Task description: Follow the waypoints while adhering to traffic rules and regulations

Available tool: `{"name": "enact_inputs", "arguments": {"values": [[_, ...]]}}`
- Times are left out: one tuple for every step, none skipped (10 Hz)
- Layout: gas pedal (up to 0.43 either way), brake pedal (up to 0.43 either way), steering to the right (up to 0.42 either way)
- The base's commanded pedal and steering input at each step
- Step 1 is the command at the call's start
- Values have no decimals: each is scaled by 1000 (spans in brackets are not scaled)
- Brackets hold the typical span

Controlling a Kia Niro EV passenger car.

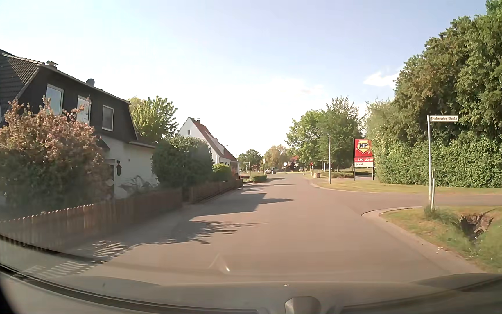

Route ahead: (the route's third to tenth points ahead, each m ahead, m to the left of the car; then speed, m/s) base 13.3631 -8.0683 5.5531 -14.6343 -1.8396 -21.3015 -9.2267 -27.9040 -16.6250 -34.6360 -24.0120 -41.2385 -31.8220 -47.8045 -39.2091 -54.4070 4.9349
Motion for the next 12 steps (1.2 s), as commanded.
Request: {"name": "enact_inputs", "arguments": {"values": [[0, 6, 3], [0, 6, 3], [0, 6, 3], [8, 6, 3], [20, 6, 4], [20, 6, 4], [20, 6, 10], [20, 6, 15], [20, 6, 24], [20, 6, 37], [20, 6, 48], [20, 6, 60]]}}
